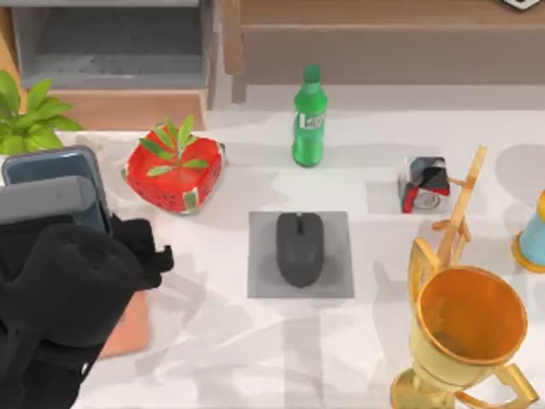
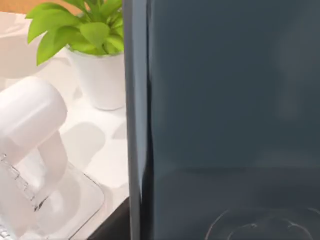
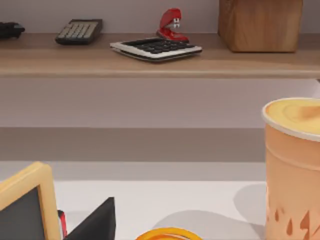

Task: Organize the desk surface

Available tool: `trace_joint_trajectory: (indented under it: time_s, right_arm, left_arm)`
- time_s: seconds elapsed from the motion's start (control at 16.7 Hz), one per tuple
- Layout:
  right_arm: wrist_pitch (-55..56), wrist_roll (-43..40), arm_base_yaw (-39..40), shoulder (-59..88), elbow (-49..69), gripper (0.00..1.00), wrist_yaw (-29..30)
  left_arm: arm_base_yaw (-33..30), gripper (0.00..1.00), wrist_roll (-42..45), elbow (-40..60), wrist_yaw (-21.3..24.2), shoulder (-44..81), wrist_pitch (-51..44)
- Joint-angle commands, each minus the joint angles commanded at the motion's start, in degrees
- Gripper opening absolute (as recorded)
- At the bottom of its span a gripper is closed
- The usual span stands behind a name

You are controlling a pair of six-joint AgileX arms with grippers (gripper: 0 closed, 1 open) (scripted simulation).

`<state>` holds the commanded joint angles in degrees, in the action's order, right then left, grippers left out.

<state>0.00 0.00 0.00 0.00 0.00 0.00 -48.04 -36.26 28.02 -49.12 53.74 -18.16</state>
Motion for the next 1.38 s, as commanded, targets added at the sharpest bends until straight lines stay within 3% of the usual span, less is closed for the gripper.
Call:
trace_joint_trajectory:
  time_s: [0.18, 0.96, 1.38]
  right_arm:
    - [0.0, 0.0, 0.0, 0.0, 0.0, 1.0, 0.0]
    - [0.0, 0.0, 0.0, 0.0, 0.0, 1.0, 0.0]
    - [0.0, 0.0, 0.0, 0.0, 0.0, 1.0, 0.0]
  left_arm:
    - [0.0, 0.0, 0.0, 0.0, 0.0, 0.0, 0.0]
    - [0.0, 0.98, 0.0, 0.0, 0.0, 0.0, 0.0]
    - [0.0, 1.0, 0.0, 0.0, 0.0, 0.0, 0.0]
